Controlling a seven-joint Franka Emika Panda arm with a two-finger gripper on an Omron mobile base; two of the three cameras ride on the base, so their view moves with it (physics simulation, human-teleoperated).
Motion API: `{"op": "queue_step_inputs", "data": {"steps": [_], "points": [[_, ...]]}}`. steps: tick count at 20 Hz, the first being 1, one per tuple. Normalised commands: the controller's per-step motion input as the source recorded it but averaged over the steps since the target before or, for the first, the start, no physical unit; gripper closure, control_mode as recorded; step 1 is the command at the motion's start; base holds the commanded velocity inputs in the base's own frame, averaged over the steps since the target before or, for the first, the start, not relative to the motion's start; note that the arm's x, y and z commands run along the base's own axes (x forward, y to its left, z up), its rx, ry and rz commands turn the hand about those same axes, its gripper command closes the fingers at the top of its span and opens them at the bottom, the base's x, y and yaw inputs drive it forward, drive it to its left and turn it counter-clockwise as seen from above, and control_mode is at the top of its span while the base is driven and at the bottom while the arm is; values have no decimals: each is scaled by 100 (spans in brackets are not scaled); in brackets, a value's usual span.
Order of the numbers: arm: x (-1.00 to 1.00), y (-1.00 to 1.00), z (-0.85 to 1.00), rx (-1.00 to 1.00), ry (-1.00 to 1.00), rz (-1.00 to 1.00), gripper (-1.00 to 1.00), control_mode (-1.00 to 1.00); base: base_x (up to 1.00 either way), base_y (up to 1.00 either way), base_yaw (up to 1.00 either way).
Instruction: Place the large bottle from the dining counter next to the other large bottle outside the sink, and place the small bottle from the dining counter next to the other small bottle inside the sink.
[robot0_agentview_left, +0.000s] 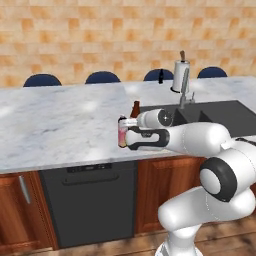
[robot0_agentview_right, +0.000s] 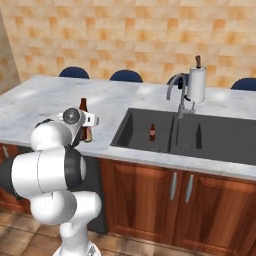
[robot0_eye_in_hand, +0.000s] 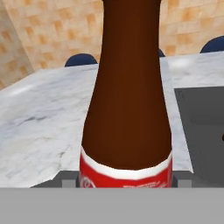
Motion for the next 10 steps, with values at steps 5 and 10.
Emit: {"op": "queue_step_inputs", "data": {"steps": [5,10], "points": [[0,0,0,0,0,0,100,100,32,13,-5],[0,0,0,0,0,0,100,100,27,5,-5]]}}
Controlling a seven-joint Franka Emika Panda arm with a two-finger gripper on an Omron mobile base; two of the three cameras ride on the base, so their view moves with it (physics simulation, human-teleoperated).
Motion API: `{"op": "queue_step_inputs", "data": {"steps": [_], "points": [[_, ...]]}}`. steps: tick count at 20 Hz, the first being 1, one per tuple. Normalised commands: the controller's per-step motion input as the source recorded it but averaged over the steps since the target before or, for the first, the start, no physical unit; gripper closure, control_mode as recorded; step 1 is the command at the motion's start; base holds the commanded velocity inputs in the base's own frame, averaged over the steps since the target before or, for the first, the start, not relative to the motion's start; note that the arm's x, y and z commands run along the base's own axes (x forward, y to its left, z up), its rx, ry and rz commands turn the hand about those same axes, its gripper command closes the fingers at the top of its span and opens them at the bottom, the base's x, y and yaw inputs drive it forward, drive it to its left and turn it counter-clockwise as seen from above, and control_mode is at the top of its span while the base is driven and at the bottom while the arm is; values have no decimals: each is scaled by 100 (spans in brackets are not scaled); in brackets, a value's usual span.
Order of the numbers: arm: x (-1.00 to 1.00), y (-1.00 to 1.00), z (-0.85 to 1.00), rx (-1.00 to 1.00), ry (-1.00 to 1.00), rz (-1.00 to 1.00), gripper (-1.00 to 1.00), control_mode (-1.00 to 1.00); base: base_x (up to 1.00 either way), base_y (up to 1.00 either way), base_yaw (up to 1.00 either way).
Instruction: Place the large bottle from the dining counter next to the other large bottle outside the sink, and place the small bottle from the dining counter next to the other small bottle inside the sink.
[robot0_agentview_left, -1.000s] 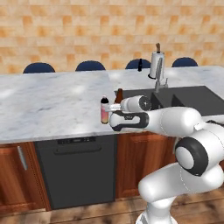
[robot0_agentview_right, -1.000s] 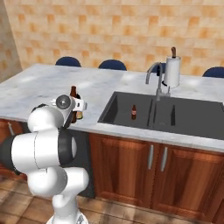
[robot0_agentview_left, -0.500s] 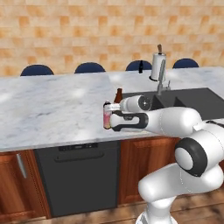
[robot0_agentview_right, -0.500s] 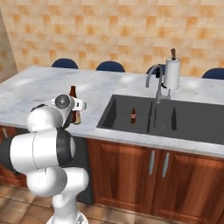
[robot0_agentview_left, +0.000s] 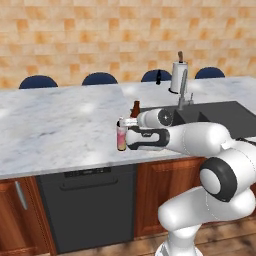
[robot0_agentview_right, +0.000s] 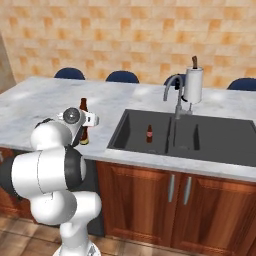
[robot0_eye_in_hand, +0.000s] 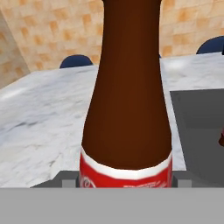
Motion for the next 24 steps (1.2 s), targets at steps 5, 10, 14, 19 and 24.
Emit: {"op": "queue_step_inputs", "data": {"steps": [5,10,14,19,24], "points": [[0,0,0,0,0,0,100,100,25,0,-6],[0,0,0,0,0,0,100,100,29,0,-6],[0,0,0,0,0,0,100,100,27,0,-4],[8,0,-8,0,0,-1,100,-100,16,0,-2],[19,0,-19,0,0,-3,100,-100,0,0,0]]}}
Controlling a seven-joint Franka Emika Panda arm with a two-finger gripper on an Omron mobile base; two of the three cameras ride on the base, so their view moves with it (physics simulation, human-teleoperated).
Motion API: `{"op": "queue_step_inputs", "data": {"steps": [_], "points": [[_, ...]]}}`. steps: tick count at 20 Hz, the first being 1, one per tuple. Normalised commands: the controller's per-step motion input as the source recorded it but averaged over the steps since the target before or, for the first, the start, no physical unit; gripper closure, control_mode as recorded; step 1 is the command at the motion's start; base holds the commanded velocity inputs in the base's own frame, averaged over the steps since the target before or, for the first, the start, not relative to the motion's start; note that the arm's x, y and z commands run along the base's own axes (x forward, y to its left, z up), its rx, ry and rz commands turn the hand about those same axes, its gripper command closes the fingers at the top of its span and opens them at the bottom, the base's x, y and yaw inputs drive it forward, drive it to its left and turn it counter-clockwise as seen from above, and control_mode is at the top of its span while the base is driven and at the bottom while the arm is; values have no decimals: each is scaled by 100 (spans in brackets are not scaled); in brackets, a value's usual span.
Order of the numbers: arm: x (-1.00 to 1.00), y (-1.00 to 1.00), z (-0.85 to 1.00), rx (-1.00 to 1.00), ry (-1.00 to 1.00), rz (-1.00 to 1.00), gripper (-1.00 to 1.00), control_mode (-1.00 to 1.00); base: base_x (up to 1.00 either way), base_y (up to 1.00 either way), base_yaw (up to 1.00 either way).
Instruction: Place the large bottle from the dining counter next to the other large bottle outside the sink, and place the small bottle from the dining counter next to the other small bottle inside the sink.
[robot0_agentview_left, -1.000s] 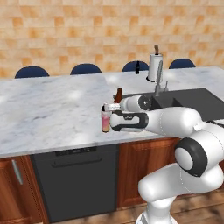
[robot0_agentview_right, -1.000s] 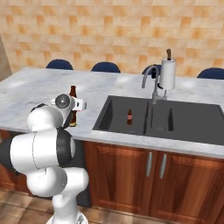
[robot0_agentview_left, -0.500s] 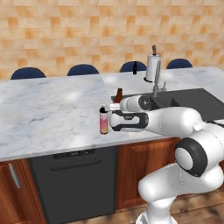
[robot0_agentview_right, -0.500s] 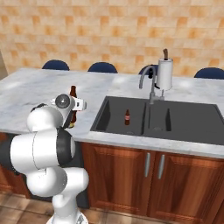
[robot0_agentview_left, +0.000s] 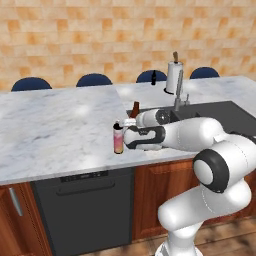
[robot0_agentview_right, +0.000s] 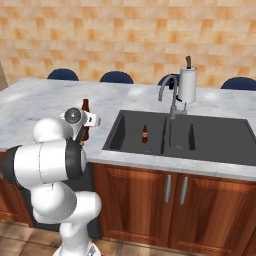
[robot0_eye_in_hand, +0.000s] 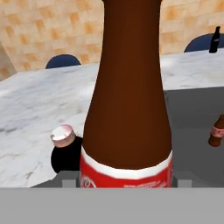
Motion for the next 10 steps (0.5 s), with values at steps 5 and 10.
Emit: {"op": "queue_step_inputs", "data": {"steps": [5,10], "points": [[1,0,-16,0,-1,0,100,-100,0,0,0],[-7,0,-9,-5,-4,0,100,-100,0,0,0]]}}
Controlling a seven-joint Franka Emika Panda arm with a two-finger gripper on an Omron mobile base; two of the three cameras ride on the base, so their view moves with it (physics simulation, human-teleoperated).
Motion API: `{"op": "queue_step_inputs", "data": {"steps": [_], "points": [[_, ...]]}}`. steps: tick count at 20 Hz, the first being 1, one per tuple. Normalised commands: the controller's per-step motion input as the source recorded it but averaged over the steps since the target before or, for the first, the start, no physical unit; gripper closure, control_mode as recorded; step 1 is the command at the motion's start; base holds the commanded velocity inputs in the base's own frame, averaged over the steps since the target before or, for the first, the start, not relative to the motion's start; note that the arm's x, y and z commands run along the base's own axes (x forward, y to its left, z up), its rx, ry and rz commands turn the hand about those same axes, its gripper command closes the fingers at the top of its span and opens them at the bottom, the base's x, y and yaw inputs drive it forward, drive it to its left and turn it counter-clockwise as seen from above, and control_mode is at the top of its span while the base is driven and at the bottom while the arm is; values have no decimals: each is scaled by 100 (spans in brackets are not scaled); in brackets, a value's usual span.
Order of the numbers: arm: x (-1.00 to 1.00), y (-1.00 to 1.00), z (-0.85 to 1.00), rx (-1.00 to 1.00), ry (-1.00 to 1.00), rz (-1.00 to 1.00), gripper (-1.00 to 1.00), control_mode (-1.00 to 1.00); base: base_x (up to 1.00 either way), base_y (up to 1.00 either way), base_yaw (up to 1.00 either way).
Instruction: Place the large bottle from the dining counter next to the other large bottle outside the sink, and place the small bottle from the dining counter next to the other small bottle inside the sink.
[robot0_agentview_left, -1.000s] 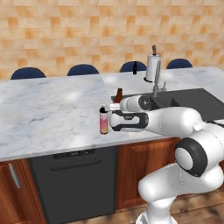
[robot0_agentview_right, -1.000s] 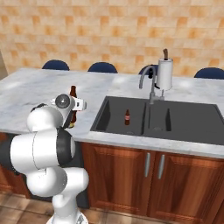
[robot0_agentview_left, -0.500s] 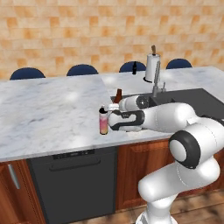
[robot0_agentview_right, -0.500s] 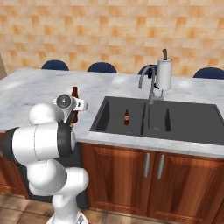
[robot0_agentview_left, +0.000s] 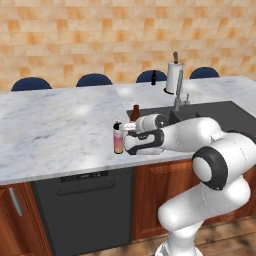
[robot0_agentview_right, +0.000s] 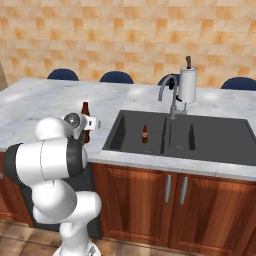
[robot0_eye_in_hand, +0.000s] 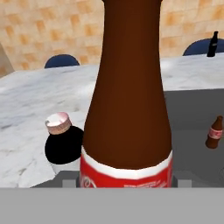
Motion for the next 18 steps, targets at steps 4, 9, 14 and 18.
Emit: {"op": "queue_step_inputs", "data": {"steps": [4,9,14,18], "points": [[0,0,-16,-11,-3,0,100,-100,0,0,0],[0,0,-22,-9,-2,0,100,-100,0,0,0],[1,0,-17,-2,-2,0,100,-100,0,0,0],[3,0,-24,0,-1,0,100,-100,0,0,0]]}}
